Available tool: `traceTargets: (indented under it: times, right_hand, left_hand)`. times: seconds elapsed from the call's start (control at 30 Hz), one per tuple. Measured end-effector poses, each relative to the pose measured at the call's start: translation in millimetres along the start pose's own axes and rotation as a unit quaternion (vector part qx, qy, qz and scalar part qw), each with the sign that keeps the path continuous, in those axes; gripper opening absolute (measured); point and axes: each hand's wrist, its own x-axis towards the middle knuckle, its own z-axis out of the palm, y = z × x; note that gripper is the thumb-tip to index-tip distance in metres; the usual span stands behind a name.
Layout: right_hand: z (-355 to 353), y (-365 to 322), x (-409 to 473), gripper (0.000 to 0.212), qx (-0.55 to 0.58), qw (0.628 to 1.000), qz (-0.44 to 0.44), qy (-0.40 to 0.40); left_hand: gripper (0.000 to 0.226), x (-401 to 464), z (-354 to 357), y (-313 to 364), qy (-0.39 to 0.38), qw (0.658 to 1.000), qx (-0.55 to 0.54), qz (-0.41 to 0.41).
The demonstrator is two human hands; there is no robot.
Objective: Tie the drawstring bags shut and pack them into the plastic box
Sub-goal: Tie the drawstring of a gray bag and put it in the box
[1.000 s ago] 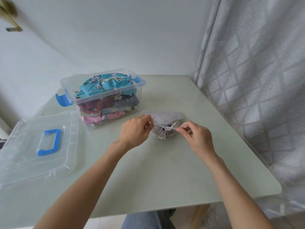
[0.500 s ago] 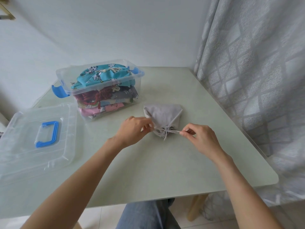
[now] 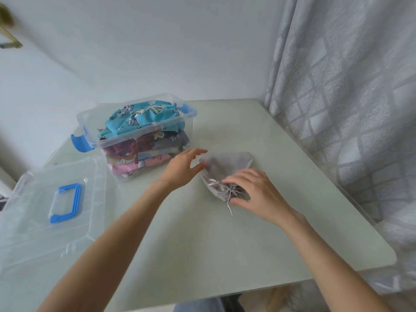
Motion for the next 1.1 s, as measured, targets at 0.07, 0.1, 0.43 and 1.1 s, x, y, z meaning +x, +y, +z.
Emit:
traceTargets:
  times: [0.07, 0.1, 0.43, 1.1]
  right_hand:
    - [0.9, 4.6, 3.5, 0.036, -0.022, 0.999, -0.008, 0.027]
    - [0.8, 7.7, 3.5, 0.035, -0.030, 0.999, -0.006, 0.031]
    - [-12.9, 50.8, -28.0, 0.036, -0.106, 0.991, 0.031, 0.078]
    - [-35.0, -12.1, 41.0, 0.031, 0.233, 0.952, 0.095, 0.176]
  left_hand:
    - [0.046, 23.8, 10.1, 6.0, -0.039, 0.999, 0.030, -0.014]
    - [0.050, 33.5, 14.7, 9.1, -0.063, 0.997, 0.047, -0.016]
    - [0.056, 63.6, 28.4, 17.8, -0.142, 0.966, 0.211, -0.052]
    - [0.029, -34.3, -48.5, 25.8, 0.206, 0.976, -0.068, -0.014]
